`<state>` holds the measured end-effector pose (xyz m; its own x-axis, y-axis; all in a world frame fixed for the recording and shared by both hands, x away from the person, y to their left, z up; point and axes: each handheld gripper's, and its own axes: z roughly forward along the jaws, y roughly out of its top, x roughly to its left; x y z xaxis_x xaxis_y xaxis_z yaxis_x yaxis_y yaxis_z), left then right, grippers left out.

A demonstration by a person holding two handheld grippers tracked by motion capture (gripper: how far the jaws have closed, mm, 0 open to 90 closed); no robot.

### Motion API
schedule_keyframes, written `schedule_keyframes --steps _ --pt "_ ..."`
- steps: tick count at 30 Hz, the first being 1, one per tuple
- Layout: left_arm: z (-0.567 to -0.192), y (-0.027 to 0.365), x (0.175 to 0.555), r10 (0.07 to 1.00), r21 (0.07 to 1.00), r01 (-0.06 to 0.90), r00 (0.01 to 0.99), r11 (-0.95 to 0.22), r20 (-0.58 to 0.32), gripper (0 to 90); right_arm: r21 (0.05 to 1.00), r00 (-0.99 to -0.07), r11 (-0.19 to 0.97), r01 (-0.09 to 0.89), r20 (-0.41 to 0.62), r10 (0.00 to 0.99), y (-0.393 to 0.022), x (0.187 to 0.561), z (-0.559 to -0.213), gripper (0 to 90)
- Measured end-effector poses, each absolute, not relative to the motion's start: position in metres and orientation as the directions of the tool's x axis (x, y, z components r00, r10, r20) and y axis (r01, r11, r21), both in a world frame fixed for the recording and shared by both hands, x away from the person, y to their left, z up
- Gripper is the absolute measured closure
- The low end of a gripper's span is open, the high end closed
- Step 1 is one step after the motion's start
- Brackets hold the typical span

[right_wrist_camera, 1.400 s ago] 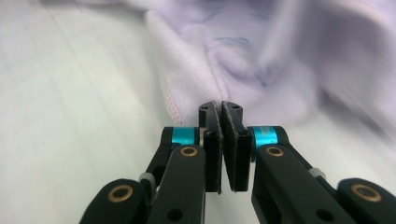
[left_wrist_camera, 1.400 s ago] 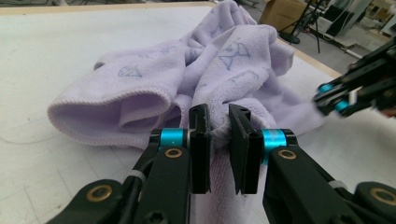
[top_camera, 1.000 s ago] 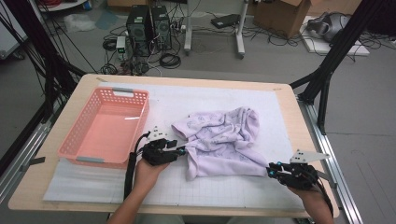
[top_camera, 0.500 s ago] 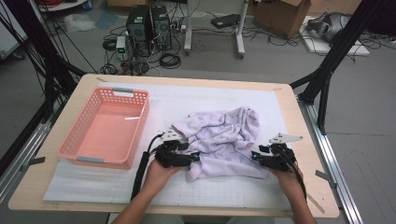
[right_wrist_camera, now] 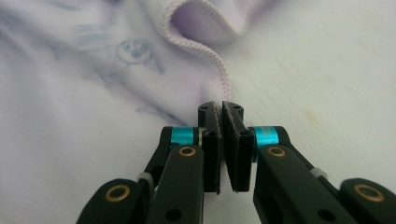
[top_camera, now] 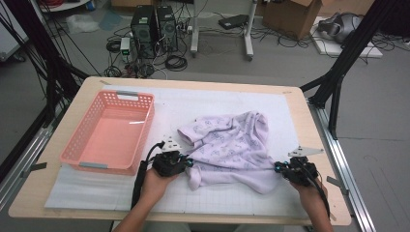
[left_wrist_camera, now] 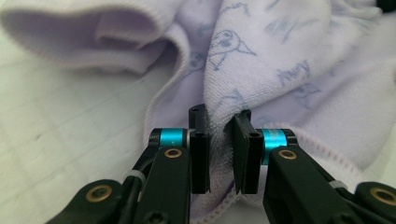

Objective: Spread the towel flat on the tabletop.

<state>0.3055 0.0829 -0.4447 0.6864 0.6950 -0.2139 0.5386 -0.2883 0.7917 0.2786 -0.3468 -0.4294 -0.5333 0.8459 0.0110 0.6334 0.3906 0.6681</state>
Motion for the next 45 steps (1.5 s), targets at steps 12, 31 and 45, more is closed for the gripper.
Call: schedule_keyframes --steps 12,31,45 --pt "-0.438 0.088 0.304 0.701 0.836 0.513 0.668 -0.192 -0.249 39.9 0.791 -0.552 0.287 0.54 0.075 0.831 -0.346 0.267 -0.413 52.0" --pt "-0.449 0.072 0.337 0.798 0.838 0.506 0.582 -0.206 -0.155 75.4 0.769 -0.545 0.421 0.48 -0.115 0.831 -0.264 0.345 -0.433 82.0" --pt "-0.43 0.092 0.306 0.733 0.86 0.475 0.65 -0.184 -0.202 47.1 0.856 -0.463 0.24 0.458 -0.001 0.886 -0.324 0.301 -0.411 60.5"
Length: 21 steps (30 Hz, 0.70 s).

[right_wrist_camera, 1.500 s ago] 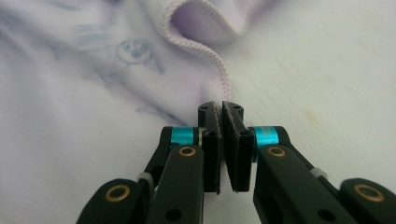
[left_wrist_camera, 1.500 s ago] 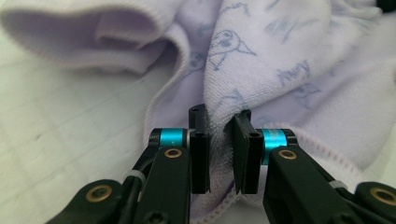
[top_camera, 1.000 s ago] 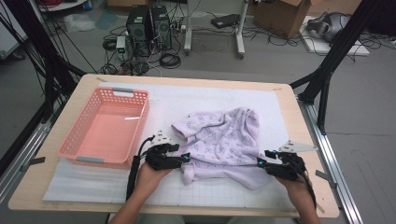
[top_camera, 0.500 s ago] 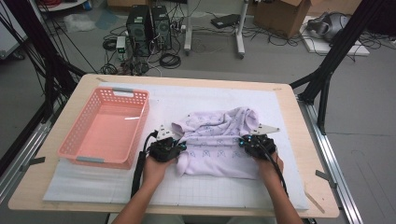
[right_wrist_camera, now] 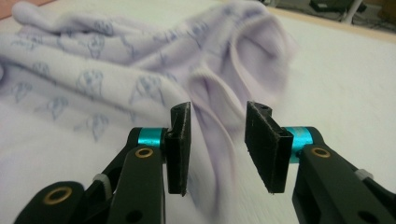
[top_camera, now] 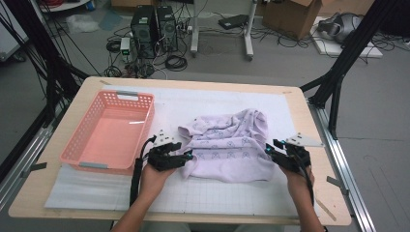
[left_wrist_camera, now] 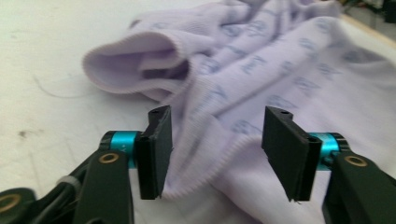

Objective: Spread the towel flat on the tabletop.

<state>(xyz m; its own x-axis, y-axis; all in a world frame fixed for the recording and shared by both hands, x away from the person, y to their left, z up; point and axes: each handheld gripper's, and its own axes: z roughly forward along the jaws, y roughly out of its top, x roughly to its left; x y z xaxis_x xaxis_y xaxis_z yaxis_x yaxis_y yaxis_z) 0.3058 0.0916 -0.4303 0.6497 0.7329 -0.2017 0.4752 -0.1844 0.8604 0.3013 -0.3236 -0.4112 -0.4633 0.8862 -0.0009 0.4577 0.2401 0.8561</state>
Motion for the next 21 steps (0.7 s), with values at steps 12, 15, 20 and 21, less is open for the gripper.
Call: schedule_keyframes --steps 12,15,20,21 --pt "-0.443 0.073 0.275 0.653 0.819 0.474 0.739 -0.324 -0.169 47.2 0.787 -0.47 0.255 0.561 0.049 0.881 -0.356 0.262 -0.432 57.8" --pt "-0.447 0.068 0.273 0.673 0.793 0.487 0.727 -0.366 -0.135 56.6 0.764 -0.489 0.244 0.597 0.106 0.866 -0.353 0.264 -0.44 54.8" --pt "-0.443 0.081 0.265 0.702 0.815 0.504 0.689 -0.286 -0.18 81.8 0.735 -0.534 0.306 0.605 0.09 0.841 -0.331 0.264 -0.447 60.5" --pt "-0.441 0.087 0.261 0.705 0.823 0.507 0.68 -0.256 -0.2 82.4 0.738 -0.535 0.323 0.593 0.061 0.843 -0.329 0.263 -0.446 69.9"
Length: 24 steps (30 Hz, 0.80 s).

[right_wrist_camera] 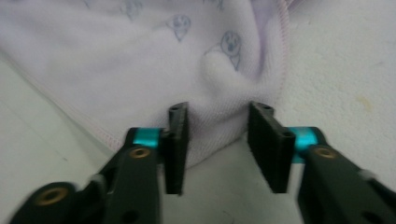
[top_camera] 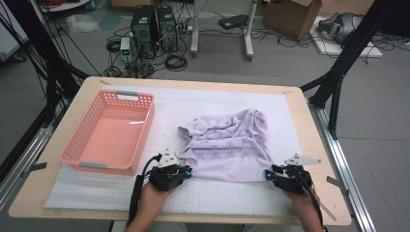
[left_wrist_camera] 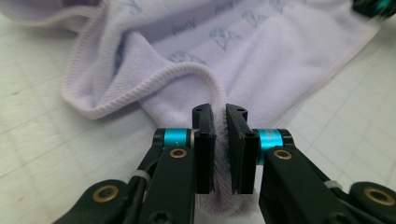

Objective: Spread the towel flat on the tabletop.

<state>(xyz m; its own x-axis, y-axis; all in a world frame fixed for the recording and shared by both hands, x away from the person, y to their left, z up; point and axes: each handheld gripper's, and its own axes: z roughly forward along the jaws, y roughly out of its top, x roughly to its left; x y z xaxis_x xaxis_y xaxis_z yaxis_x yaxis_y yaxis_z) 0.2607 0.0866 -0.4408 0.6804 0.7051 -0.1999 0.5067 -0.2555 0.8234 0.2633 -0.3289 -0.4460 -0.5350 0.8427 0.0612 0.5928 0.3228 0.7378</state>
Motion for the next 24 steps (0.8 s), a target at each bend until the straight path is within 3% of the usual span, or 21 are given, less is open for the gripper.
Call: schedule_keyframes --steps 1,2,7,10,12,18,21,24 --pt "-0.44 0.09 0.258 0.706 0.829 0.508 0.675 -0.235 -0.213 82.7 0.734 -0.552 0.334 0.591 0.066 0.831 -0.328 0.262 -0.443 82.6" --pt "-0.438 0.095 0.253 0.707 0.836 0.507 0.669 -0.21 -0.229 82.7 0.735 -0.55 0.344 0.584 0.046 0.834 -0.328 0.26 -0.441 88.0" --pt "-0.441 0.108 0.233 0.711 0.83 0.543 0.633 -0.126 -0.307 82.8 0.74 -0.499 0.343 0.578 -0.012 0.866 -0.348 0.241 -0.428 89.2" --pt "-0.441 0.112 0.225 0.716 0.834 0.546 0.613 -0.08 -0.333 82.5 0.76 -0.491 0.283 0.585 0.054 0.869 -0.359 0.234 -0.428 77.8" --pt "-0.439 0.115 0.219 0.735 0.846 0.528 0.603 -0.076 -0.31 82.3 0.747 -0.5 0.301 0.593 0.049 0.864 -0.355 0.236 -0.433 74.8" --pt "-0.442 0.119 0.217 0.766 0.839 0.539 0.571 -0.077 -0.296 63.7 0.73 -0.552 0.32 0.603 0.092 0.829 -0.328 0.25 -0.445 66.5" --pt "-0.444 0.117 0.219 0.768 0.838 0.537 0.577 -0.098 -0.279 59.2 0.739 -0.582 0.323 0.591 0.113 0.805 -0.313 0.254 -0.444 58.0" --pt "-0.447 0.114 0.222 0.774 0.826 0.549 0.577 -0.131 -0.261 60.2 0.737 -0.609 0.347 0.58 0.109 0.786 -0.297 0.259 -0.446 57.0"
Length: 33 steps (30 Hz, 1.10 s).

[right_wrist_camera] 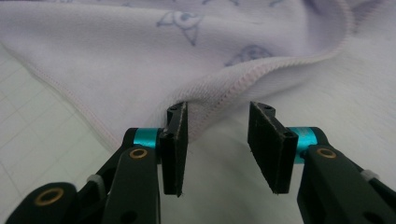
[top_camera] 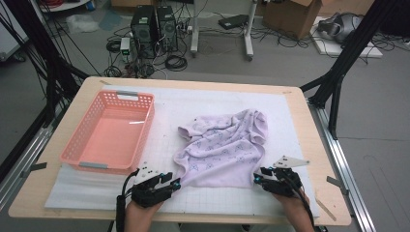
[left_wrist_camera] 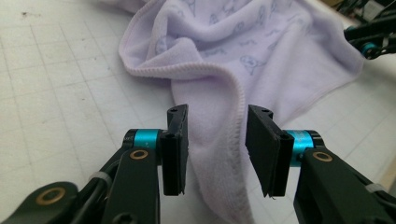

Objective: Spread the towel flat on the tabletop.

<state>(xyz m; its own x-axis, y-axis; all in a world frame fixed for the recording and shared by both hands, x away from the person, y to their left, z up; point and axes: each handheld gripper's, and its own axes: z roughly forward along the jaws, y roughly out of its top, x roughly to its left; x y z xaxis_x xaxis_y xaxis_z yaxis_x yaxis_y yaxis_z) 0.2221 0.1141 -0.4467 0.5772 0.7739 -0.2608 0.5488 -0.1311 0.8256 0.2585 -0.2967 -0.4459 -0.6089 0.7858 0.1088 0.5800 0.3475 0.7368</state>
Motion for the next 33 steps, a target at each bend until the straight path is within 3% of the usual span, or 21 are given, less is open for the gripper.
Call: schedule_keyframes --steps 2,4,5,6,9,22,24,26,27,31,33 --pt "-0.449 0.112 0.223 0.771 0.82 0.552 0.585 -0.152 -0.251 65.3 0.73 -0.611 0.384 0.565 0.057 0.79 -0.287 0.259 -0.446 62.3" --pt "-0.451 0.108 0.223 0.77 0.811 0.558 0.592 -0.178 -0.238 71.8 0.731 -0.62 0.383 0.565 0.069 0.782 -0.286 0.26 -0.446 72.2" --pt "-0.451 0.107 0.223 0.77 0.808 0.558 0.595 -0.189 -0.23 77.7 0.733 -0.631 0.387 0.56 0.075 0.772 -0.286 0.26 -0.446 82.9" --pt "-0.452 0.106 0.223 0.77 0.808 0.556 0.597 -0.196 -0.224 81.9 0.732 -0.646 0.397 0.553 0.075 0.76 -0.285 0.259 -0.446 87.1" --pt "-0.45 0.108 0.222 0.773 0.816 0.55 0.592 -0.181 -0.228 86.0 0.729 -0.65 0.413 0.546 0.058 0.757 -0.287 0.256 -0.445 87.7" --pt "-0.446 0.129 0.203 0.776 0.82 0.564 0.558 -0.096 -0.293 86.7 0.689 -0.571 0.381 0.616 0.058 0.819 -0.353 0.21 -0.433 90.0" --pt "-0.446 0.131 0.202 0.775 0.821 0.565 0.556 -0.086 -0.301 80.4 0.672 -0.559 0.369 0.642 0.081 0.825 -0.358 0.207 -0.434 88.0" --pt "-0.446 0.131 0.204 0.787 0.823 0.564 0.539 -0.073 -0.3 57.9 0.674 -0.54 0.346 0.652 0.093 0.837 -0.36 0.205 -0.433 72.7" --pt "-0.445 0.13 0.205 0.789 0.828 0.557 0.539 -0.072 -0.294 51.9 0.689 -0.535 0.328 0.646 0.101 0.839 -0.36 0.206 -0.43 68.9" --pt "-0.445 0.124 0.216 0.786 0.825 0.558 0.549 -0.089 -0.286 42.6 0.734 -0.53 0.294 0.612 0.105 0.842 -0.353 0.214 -0.429 53.4" --pt "-0.449 0.119 0.222 0.785 0.811 0.574 0.55 -0.108 -0.285 42.5 0.727 -0.526 0.3 0.617 0.099 0.845 -0.344 0.222 -0.433 52.2"
